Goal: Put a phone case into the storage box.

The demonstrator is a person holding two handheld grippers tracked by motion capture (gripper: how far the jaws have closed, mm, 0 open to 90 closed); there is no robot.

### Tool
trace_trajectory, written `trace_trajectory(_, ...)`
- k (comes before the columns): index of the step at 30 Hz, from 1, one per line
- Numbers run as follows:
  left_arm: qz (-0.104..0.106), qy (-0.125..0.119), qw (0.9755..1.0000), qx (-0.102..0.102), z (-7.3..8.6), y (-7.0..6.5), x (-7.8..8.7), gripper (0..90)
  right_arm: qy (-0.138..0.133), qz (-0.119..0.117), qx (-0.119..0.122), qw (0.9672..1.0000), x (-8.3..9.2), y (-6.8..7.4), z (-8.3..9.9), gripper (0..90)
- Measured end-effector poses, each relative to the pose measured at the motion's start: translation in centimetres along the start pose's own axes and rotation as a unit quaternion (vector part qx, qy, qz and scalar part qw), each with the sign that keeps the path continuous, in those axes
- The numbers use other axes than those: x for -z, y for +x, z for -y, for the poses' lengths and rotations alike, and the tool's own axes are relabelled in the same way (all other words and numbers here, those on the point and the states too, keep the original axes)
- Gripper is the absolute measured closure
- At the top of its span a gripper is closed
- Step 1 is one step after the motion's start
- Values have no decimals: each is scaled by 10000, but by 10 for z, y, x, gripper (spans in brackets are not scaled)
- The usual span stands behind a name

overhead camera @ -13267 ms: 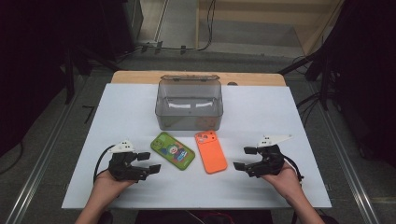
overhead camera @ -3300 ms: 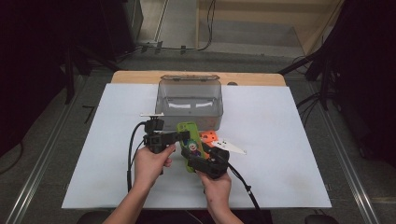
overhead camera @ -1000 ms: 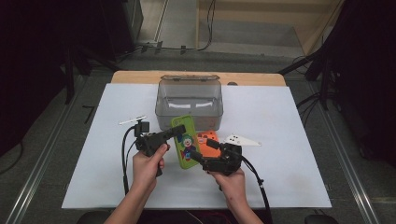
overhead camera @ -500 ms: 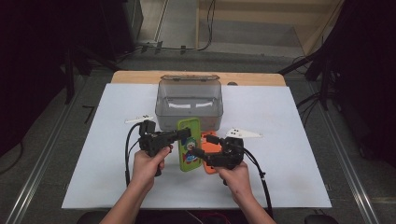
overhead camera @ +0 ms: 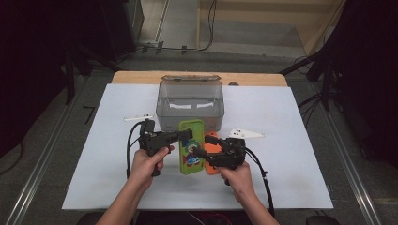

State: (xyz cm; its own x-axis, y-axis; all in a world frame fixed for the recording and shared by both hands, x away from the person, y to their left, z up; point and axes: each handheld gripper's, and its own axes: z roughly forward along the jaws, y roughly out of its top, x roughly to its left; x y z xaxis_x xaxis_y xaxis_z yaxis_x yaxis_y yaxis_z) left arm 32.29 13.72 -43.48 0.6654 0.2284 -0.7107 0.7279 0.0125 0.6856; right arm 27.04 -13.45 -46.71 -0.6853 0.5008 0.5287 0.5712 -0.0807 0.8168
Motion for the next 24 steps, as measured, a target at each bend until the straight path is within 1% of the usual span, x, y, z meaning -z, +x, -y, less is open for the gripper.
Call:
trace_trajectory(2,4,65,10000,-43,-1,0,0,781,45,-75,-27,10000,0,-3,0,143)
trace_trajectory(5,55,131,9999,-74,-2,0,1,781,125,-104,-34,9999,-1,-6,-1,143)
trace_trajectory(8,69,276,9994,-188,-4,-1,1,780,222,-210,-49,9995,0,-8,-2,143)
trace_trajectory(10,97,412,9986,-303,-6,-2,1,781,323,-222,-8,9992,0,-9,-3,143)
trace_trajectory(11,80,449,9983,-362,-6,-2,1,780,383,-252,10,9989,0,-9,-4,143)
trace_trajectory(12,114,481,9980,-386,-7,-3,0,781,410,-266,30,9988,0,-9,-5,143)
trace_trajectory(13,120,521,9976,-447,-7,-3,0,780,463,-331,26,9984,1,-10,-7,143)
trace_trajectory(15,178,577,9971,-466,-7,-3,-1,780,459,-355,22,9983,1,-11,-7,143)
trace_trajectory(16,189,600,9967,-512,-8,-3,-1,780,487,-398,17,9980,1,-11,-8,143)
trace_trajectory(17,232,626,9964,-530,-8,-3,-1,780,527,-405,68,9978,0,-11,-9,143)
trace_trajectory(18,227,623,9963,-547,-8,-4,-1,780,582,-426,110,9973,0,-11,-9,143)
trace_trajectory(20,229,619,9965,-509,-8,-3,-2,779,695,-473,168,9963,-1,-11,-9,143)
trace_trajectory(21,215,593,9967,-512,-8,-2,-2,780,711,-499,145,9961,-2,-11,-9,146)
trace_trajectory(24,285,520,9970,-503,-7,-3,-3,780,664,-592,85,9960,-2,-13,-10,207)
